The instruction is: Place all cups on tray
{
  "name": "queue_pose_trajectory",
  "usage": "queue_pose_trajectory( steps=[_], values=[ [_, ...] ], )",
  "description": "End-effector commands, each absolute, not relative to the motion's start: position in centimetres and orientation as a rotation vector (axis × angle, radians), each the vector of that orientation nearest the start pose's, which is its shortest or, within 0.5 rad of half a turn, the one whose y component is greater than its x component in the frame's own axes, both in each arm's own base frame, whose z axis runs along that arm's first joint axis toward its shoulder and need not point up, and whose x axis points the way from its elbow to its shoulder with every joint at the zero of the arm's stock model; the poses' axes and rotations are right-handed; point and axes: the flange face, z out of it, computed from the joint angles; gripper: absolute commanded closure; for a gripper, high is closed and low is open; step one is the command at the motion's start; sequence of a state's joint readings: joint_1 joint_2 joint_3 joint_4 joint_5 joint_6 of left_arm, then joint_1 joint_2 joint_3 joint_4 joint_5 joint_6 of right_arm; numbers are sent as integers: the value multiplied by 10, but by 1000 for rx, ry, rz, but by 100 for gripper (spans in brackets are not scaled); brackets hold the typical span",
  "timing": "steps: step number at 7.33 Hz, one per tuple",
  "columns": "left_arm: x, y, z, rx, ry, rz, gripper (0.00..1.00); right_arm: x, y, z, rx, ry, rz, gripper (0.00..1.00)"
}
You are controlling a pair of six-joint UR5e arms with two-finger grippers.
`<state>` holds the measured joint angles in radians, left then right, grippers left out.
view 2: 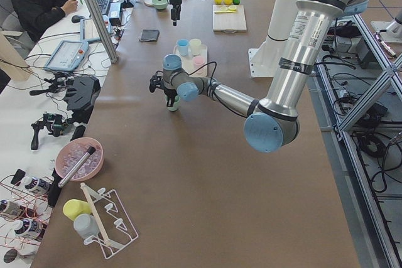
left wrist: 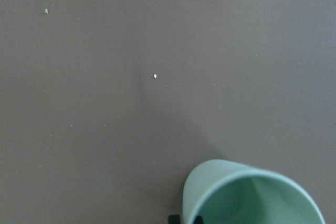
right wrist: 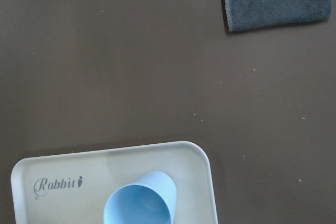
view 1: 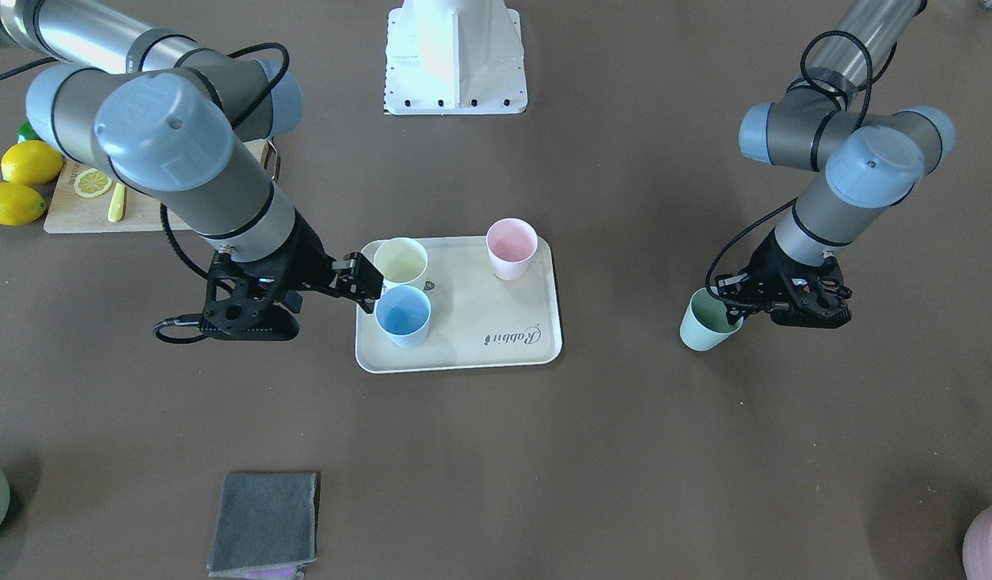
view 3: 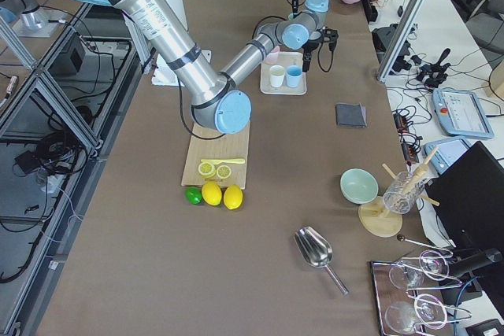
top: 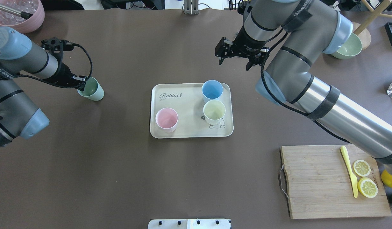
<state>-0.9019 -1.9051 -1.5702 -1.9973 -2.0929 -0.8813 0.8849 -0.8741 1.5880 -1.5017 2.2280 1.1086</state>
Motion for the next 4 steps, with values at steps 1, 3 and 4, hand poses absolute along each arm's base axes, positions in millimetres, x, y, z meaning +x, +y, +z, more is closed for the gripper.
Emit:
queue_pose_trajectory(
  steps=[1, 3, 4],
  values=[
    [336, -577, 378, 177, 876, -16, 100, -327, -586, 265, -2, -962, 107, 1],
    [341, -579, 322, 147, 862, -42, 100, -288, -589, 316, 26, -917, 69, 1],
    [348, -580, 302, 126, 885, -104, 100, -267, -592, 339, 46, -896, 38, 0]
  ],
)
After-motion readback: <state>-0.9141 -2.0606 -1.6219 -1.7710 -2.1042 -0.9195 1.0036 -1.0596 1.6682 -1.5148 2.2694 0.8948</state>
